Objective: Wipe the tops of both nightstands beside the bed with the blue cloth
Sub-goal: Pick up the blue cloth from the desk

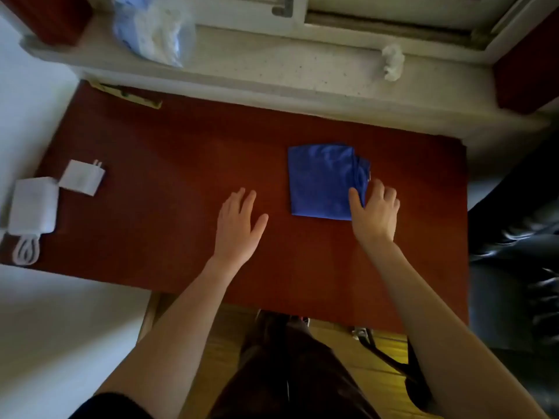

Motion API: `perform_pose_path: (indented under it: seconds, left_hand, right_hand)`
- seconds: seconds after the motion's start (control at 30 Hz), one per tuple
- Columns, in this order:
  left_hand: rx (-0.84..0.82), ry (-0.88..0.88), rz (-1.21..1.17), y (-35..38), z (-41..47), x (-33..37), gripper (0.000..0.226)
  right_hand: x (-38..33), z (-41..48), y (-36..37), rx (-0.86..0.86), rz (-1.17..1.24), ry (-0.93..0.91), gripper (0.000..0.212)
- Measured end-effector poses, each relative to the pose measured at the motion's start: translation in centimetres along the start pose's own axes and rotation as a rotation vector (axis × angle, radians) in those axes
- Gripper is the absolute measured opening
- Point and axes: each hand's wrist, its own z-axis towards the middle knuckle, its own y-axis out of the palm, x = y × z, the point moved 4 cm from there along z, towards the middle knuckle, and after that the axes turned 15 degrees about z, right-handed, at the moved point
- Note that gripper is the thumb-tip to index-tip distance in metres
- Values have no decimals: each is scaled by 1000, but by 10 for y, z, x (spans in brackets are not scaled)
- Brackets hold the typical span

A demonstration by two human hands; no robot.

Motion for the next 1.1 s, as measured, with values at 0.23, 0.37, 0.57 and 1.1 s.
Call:
perform_pose_path:
  seconds: [0.23,0.37,0.57,1.1]
  left_hand:
    - [36,53,267,22,16,1,71]
    - [38,51,256,19,17,-1,71]
    - [-33,40,210,6,17,3,65]
    - [50,106,-302,-100,-134,-12,33]
  right_hand:
    - [0,18,29,1,-181,109,79]
    - [-4,22,31,-45,193,290,56]
    - [-12,17,29,-121,686,436,26]
    - [-50,-170,-77,-150,777,67,8]
